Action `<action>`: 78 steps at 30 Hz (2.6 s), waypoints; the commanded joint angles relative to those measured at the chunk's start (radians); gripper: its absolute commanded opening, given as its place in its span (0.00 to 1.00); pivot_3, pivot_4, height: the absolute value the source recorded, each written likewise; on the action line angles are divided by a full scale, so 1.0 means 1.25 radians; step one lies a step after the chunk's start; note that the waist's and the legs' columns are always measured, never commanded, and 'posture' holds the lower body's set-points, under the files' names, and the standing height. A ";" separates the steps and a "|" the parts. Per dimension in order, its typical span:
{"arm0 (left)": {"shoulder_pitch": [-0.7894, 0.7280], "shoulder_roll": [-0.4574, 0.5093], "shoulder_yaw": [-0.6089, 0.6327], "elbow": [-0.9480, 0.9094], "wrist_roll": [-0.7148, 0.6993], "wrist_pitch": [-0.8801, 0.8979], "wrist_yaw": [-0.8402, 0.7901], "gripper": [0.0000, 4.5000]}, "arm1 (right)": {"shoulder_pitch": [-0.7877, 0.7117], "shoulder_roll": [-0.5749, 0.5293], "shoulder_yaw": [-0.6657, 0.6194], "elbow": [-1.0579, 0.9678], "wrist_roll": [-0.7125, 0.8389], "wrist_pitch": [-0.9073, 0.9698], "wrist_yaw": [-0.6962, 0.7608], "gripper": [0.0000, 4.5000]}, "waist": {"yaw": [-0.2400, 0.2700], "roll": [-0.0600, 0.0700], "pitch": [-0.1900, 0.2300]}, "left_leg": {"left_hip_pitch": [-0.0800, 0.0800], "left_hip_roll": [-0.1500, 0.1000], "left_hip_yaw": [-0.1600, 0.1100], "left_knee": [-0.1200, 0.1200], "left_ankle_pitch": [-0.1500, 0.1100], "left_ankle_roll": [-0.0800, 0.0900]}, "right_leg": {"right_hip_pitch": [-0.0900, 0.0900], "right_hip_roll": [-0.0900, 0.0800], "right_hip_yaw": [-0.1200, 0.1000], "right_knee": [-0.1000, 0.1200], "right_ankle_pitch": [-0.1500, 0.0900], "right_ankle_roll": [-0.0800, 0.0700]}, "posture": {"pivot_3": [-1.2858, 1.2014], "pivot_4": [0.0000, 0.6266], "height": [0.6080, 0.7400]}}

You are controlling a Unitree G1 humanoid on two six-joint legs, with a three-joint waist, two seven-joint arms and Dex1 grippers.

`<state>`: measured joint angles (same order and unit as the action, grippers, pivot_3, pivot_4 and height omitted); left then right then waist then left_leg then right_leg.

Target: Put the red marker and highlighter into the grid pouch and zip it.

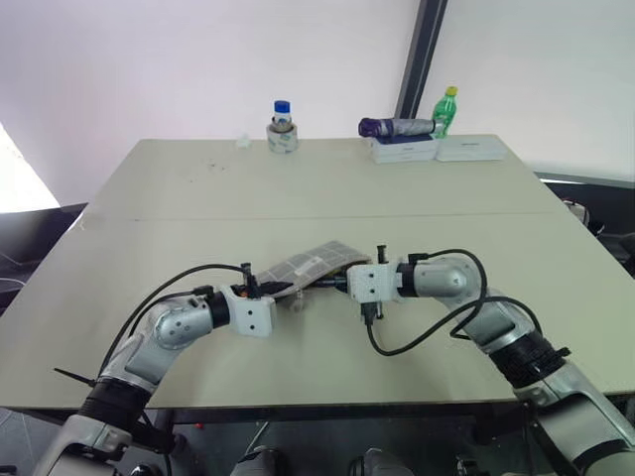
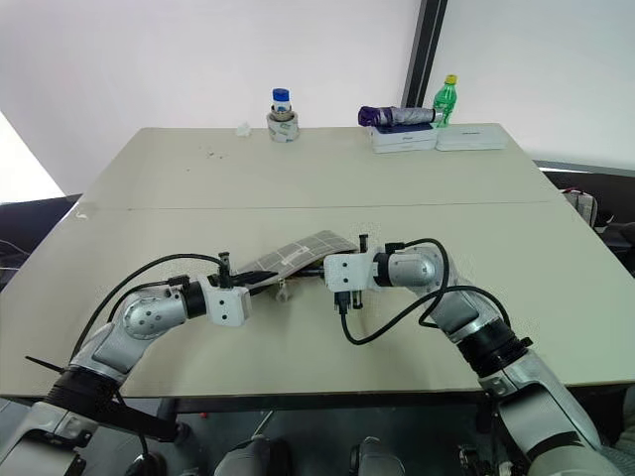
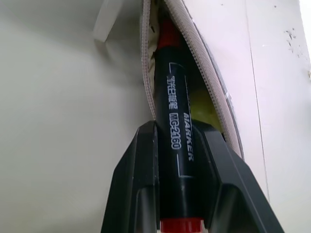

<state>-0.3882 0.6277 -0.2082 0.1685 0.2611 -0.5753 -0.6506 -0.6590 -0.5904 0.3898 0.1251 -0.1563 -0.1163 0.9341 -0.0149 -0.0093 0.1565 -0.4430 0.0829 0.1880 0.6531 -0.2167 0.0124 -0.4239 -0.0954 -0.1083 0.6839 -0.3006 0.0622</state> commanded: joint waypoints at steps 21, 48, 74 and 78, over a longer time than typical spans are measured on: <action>0.044 0.009 0.009 -0.107 -0.107 -0.079 -0.036 0.00 | -0.066 0.105 0.010 0.173 -0.081 -0.292 -0.007 0.09 | 0.000 0.000 0.000 | 0.000 0.000 0.001 0.000 0.000 0.000 | 0.000 0.000 0.000 0.000 0.000 0.000 | 0.52 0.24 1.00; 0.062 0.068 0.048 -0.033 -0.116 -0.144 -0.037 0.00 | -0.043 -0.006 -0.066 0.200 -0.079 -0.302 -0.074 0.99 | 0.000 0.000 0.000 | 0.000 0.000 0.000 0.000 0.000 -0.001 | 0.000 0.000 0.000 0.000 0.000 0.000 | 0.52 0.24 1.00; -0.058 -0.038 -0.040 0.132 0.026 -0.188 0.021 0.00 | 0.265 -0.043 -0.200 -0.409 0.499 0.513 0.070 0.99 | 0.009 0.000 0.000 | 0.000 0.000 -0.002 0.002 -0.004 0.006 | 0.002 -0.001 0.000 0.000 0.000 0.000 | 0.52 0.24 1.00; -0.064 -0.064 -0.056 0.127 0.053 -0.154 0.031 0.00 | 0.324 -0.035 -0.193 -0.449 0.512 0.559 0.028 0.99 | 0.003 0.000 0.000 | 0.000 0.000 -0.002 0.004 -0.005 0.008 | 0.002 -0.001 0.000 0.000 0.000 0.000 | 0.52 0.24 1.00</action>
<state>-0.4479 0.5503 -0.2676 0.3456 0.3123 -0.7746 -0.6299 -0.2623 -0.6373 0.1723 -0.3819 0.4585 0.5699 0.9888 -0.0110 -0.0092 0.1566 -0.4434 0.0832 0.1850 0.6584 -0.2226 0.0221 -0.4211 -0.0966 -0.1083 0.6844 -0.3004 0.0617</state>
